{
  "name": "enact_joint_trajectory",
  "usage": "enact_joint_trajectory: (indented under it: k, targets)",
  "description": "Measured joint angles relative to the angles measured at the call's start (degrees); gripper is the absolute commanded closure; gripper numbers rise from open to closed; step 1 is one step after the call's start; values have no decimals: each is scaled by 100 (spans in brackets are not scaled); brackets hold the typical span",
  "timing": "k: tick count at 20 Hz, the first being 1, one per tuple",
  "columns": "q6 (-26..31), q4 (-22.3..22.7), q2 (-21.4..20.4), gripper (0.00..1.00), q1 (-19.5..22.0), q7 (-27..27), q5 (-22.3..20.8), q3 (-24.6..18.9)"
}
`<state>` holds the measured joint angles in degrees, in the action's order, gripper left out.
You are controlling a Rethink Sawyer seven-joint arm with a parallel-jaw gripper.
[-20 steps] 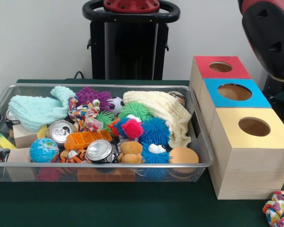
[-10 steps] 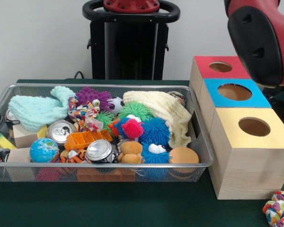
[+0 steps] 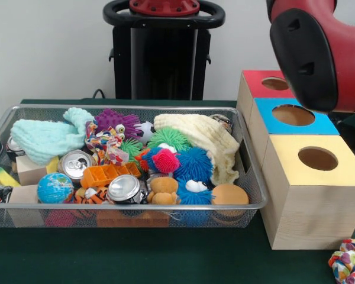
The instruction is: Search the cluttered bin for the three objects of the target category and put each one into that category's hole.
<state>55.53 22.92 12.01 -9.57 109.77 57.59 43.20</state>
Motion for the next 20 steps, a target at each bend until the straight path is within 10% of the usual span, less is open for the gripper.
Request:
enact_joint_trajectory:
  k: [20]
  targets:
    - [-74,-64,92,0,-219,0,-49,-282]
